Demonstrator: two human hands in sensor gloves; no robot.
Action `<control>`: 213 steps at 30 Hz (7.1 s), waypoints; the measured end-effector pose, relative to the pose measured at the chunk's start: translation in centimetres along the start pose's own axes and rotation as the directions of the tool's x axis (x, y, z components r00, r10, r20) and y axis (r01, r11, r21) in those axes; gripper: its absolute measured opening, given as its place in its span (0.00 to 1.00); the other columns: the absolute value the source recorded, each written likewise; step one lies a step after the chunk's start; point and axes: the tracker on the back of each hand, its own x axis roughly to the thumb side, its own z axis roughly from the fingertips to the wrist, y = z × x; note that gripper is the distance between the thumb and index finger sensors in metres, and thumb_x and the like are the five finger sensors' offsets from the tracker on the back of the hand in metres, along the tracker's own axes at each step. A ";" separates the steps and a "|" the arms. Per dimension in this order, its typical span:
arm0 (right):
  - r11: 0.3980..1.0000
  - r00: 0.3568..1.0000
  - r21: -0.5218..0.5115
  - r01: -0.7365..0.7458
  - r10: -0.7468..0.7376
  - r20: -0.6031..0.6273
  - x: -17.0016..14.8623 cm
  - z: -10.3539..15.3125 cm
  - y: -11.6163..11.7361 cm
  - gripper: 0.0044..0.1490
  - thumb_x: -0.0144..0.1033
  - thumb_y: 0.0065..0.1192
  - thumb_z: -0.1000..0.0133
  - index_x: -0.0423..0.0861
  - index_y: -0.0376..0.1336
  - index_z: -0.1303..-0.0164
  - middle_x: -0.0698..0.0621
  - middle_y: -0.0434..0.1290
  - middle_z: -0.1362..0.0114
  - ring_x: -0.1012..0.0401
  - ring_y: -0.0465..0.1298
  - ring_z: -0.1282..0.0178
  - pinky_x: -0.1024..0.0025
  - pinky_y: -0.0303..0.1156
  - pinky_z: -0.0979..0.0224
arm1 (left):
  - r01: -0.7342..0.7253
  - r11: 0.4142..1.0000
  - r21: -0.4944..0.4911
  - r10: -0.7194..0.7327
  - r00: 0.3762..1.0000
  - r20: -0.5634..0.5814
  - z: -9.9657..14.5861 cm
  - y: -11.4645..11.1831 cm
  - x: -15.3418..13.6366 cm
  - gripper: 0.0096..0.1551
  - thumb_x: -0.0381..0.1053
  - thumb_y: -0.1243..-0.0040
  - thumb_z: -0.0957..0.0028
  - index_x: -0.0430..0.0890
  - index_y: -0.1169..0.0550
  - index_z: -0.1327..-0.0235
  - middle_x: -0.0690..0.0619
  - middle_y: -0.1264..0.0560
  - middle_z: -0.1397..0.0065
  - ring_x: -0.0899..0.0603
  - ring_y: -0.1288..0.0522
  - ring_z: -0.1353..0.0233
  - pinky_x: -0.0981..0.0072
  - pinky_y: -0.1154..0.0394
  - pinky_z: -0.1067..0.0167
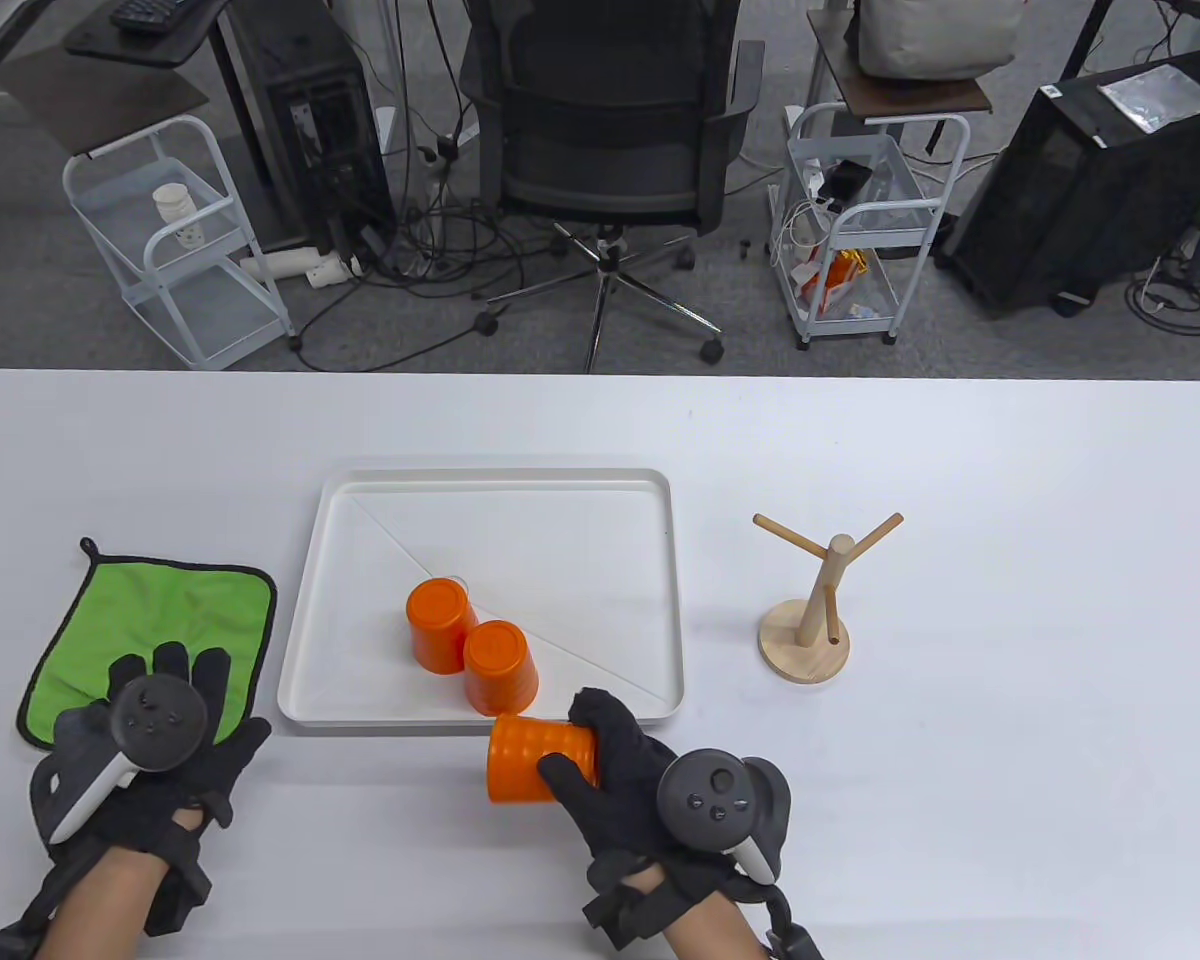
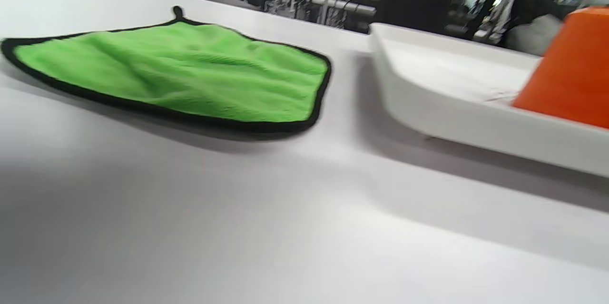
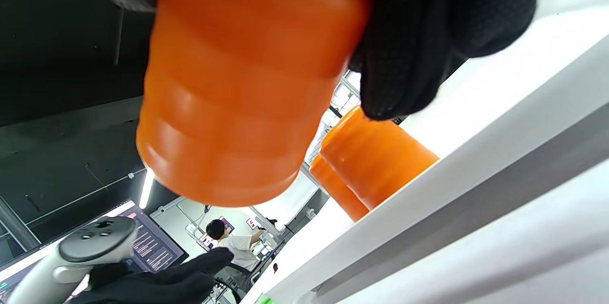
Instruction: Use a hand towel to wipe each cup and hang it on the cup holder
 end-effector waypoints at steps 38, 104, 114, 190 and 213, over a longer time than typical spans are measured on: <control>1.000 1.000 0.005 0.025 -0.025 0.004 -0.2 -0.1 0.1 0.49 0.63 0.50 0.44 0.37 0.47 0.27 0.35 0.72 0.32 0.45 0.82 0.51 0.42 0.73 0.34 | 0.103 0.993 -0.056 -0.115 0.945 -0.305 -7.1 -3.1 -2.6 0.34 0.61 0.45 0.51 0.59 0.35 0.28 0.56 0.37 0.18 0.40 0.33 0.19 0.41 0.34 0.26; 0.948 0.950 0.102 0.302 -0.308 0.046 1.0 0.5 1.5 0.49 0.62 0.47 0.42 0.37 0.44 0.26 0.35 0.70 0.29 0.46 0.83 0.46 0.44 0.73 0.31 | -0.253 0.614 -0.747 0.778 0.348 0.522 8.5 -1.6 13.6 0.40 0.69 0.70 0.42 0.54 0.62 0.23 0.56 0.52 0.11 0.29 0.62 0.17 0.26 0.59 0.30; 0.943 0.944 0.091 0.321 -0.327 0.054 0.9 0.4 1.2 0.48 0.62 0.46 0.41 0.37 0.45 0.26 0.35 0.70 0.29 0.46 0.83 0.48 0.43 0.73 0.32 | -0.150 0.611 -0.777 0.768 0.348 0.537 8.0 -2.4 14.8 0.41 0.70 0.64 0.43 0.62 0.58 0.19 0.63 0.56 0.09 0.33 0.70 0.15 0.27 0.67 0.27; 0.940 0.970 0.243 0.239 -0.245 -0.007 1.6 0.9 3.9 0.48 0.60 0.45 0.43 0.34 0.48 0.27 0.28 0.71 0.37 0.49 0.85 0.65 0.44 0.80 0.46 | 0.053 0.812 -0.582 0.515 0.407 0.755 7.7 -4.6 16.5 0.50 0.80 0.60 0.56 0.64 0.47 0.19 0.68 0.53 0.10 0.33 0.72 0.17 0.28 0.73 0.28; 0.963 0.975 0.228 0.142 -0.176 0.136 2.2 1.2 4.0 0.48 0.60 0.47 0.42 0.38 0.43 0.25 0.31 0.66 0.30 0.46 0.82 0.55 0.40 0.75 0.37 | -0.062 0.528 -0.847 0.827 0.264 0.496 6.2 -5.8 16.0 0.53 0.81 0.65 0.56 0.55 0.45 0.17 0.60 0.50 0.10 0.29 0.71 0.18 0.26 0.70 0.32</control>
